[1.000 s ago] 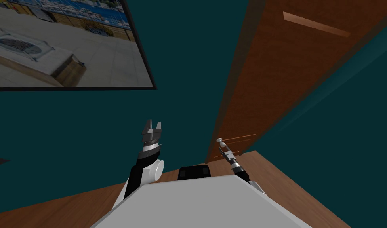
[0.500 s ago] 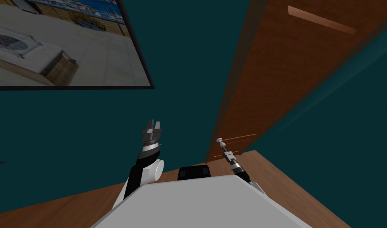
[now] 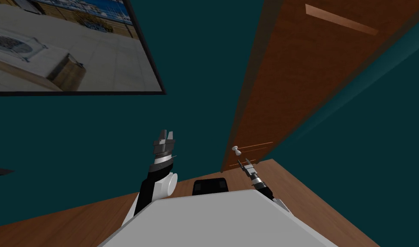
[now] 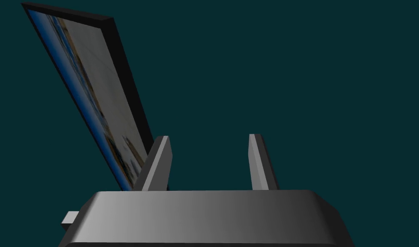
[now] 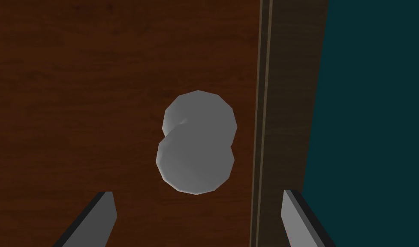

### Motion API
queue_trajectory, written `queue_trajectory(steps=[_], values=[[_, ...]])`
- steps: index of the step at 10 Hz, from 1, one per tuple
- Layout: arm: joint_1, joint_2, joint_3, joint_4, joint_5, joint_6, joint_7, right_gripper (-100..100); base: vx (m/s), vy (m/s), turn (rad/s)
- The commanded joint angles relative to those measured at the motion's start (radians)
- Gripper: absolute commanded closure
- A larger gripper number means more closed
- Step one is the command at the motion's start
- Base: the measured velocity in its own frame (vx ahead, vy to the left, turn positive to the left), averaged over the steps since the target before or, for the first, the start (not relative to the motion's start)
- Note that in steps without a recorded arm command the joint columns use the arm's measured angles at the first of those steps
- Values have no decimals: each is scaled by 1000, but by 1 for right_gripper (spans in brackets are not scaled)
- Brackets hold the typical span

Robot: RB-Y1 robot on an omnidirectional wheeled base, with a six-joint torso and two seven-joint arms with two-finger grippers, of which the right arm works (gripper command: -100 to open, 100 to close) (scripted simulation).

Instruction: Pull the door open

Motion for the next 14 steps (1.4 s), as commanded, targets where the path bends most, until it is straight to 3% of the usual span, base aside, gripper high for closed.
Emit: queue_trajectory(steps=[1, 4, 12, 13, 14], values=[[10, -7, 0, -8, 4, -11, -6, -100, -199, -24, -34], [19, -14, -1, -15, 7, -20, -10, -100, -149, -8, -27], [-4, -13, -24, 16, -25, -10, 14, -100, 168, 6, 80], [-4, -13, -24, 16, -25, -10, 14, 100, -21, 2, -23], [-4, -13, -24, 16, -25, -10, 14, 100, -19, 11, -8]])
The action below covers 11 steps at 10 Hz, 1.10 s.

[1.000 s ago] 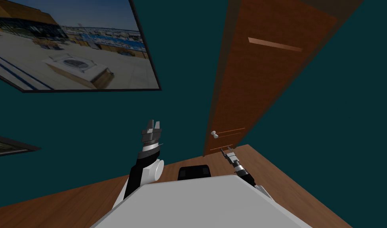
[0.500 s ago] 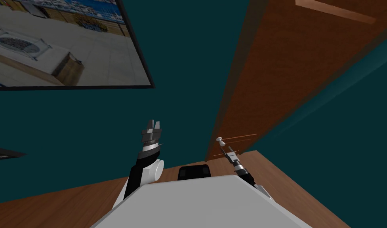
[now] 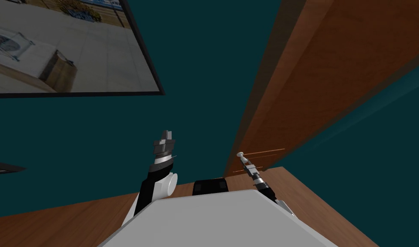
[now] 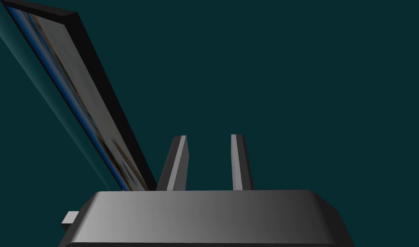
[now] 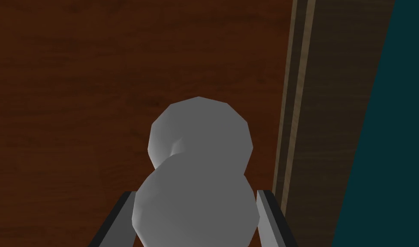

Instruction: Pull the door open

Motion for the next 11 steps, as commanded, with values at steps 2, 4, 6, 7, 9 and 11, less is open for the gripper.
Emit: queue_trajectory(steps=[2, 4, 6, 7, 9, 11], values=[[1, 0, -1, 0, 0, 1, 1, 100, -3, 1, 0], [1, 0, -1, 0, 0, 1, 1, 100, 0, 0, 0], [-8, -1, 0, 8, -13, 4, -41, 100, -72, -28, 117], [-14, -1, 1, 14, -23, 7, -73, 100, -90, -39, 137], [-21, -1, 1, 20, -34, 10, -107, 100, -78, -32, 99], [-28, -1, 2, 27, -46, 14, -146, 100, -68, -26, 83]])
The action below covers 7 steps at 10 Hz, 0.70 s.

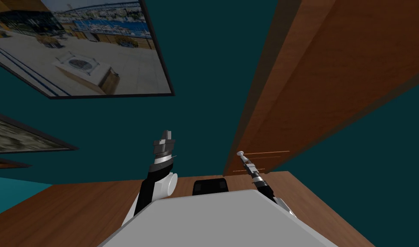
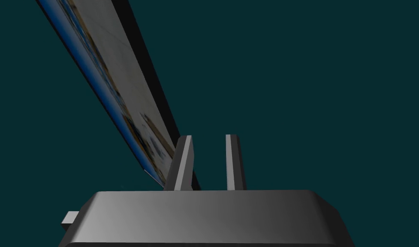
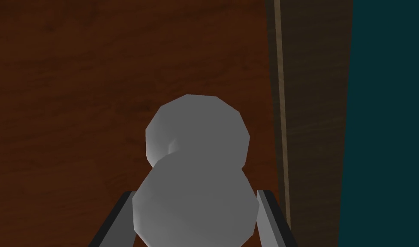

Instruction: Pull the door open

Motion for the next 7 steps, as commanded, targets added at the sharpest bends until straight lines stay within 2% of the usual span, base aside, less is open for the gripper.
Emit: queue_trajectory(steps=[1, 7], values=[[-5, 1, 0, 6, -13, 4, -42, 100, -63, -33, 108], [-37, 1, 2, 36, -64, 19, -204, 100, -74, -34, 110]])
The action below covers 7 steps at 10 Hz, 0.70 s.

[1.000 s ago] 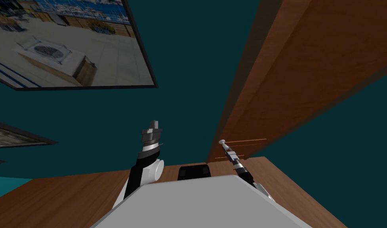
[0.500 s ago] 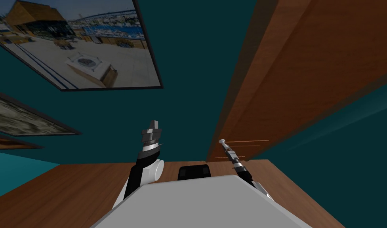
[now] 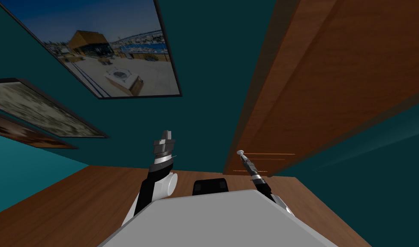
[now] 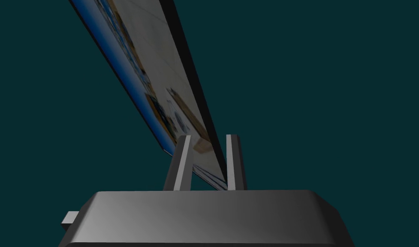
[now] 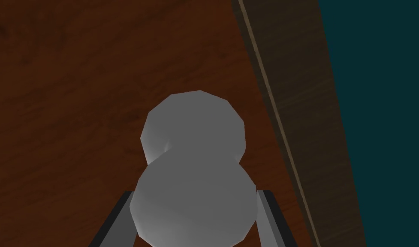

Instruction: Pull the door open

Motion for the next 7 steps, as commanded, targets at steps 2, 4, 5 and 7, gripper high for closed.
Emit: queue_trajectory(steps=[2, 4, 5, 7], values=[[-7, -1, -1, 6, -17, 6, -65, 100, -53, -16, 55], [-13, -1, -1, 11, -27, 9, -98, 100, -53, -32, 87], [-19, -1, 0, 18, -37, 12, -133, 100, -42, -17, 54], [-26, -1, 0, 24, -49, 15, -172, 100, -56, -31, 85]])
